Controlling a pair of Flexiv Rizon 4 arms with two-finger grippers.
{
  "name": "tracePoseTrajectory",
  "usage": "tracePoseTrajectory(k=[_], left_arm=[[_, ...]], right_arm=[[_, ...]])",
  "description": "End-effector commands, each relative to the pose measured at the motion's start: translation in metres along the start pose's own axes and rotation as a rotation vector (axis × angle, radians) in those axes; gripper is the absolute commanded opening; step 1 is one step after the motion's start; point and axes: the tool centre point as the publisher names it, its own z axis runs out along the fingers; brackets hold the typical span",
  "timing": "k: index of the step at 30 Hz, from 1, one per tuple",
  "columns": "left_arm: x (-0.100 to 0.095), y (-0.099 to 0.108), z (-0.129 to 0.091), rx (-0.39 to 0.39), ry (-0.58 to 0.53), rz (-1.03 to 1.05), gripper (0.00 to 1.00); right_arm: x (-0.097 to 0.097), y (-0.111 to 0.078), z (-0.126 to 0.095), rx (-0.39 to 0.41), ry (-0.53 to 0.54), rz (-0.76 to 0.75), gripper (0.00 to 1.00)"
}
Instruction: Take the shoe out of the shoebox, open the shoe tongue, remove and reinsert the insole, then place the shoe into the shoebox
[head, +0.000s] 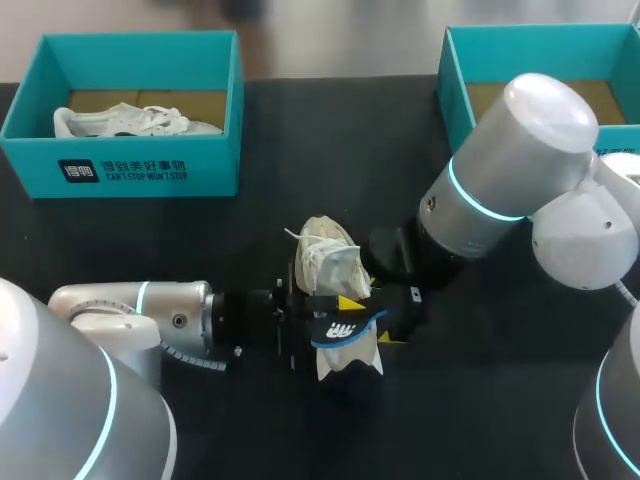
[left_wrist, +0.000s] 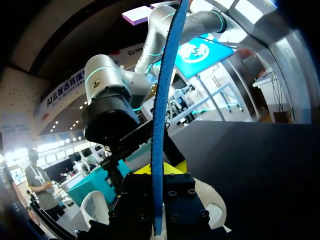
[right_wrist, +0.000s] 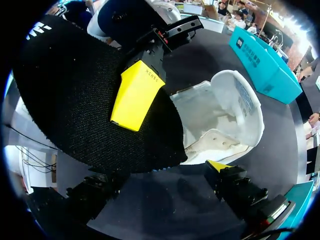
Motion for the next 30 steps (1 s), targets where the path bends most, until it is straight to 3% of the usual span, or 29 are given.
tracePoseTrajectory(k=[1,16,30], left_arm=[[0.002,-0.001,-0.006,-0.009,-0.008,0.004,0.00],[0.003,0.012,-0.005,-0.059,-0.026,0.000,0.00],[-0.007,0.045,-0.004,-0.141,-0.054,0.002,0.00]], right_arm=[[0.001,0.001,0.001,0.001,-0.003,0.000,1.00],[0.001,0.001,0.001,0.001,-0.003,0.000,1.00],[0.001,0.001,0.001,0.001,-0.003,0.000,1.00]])
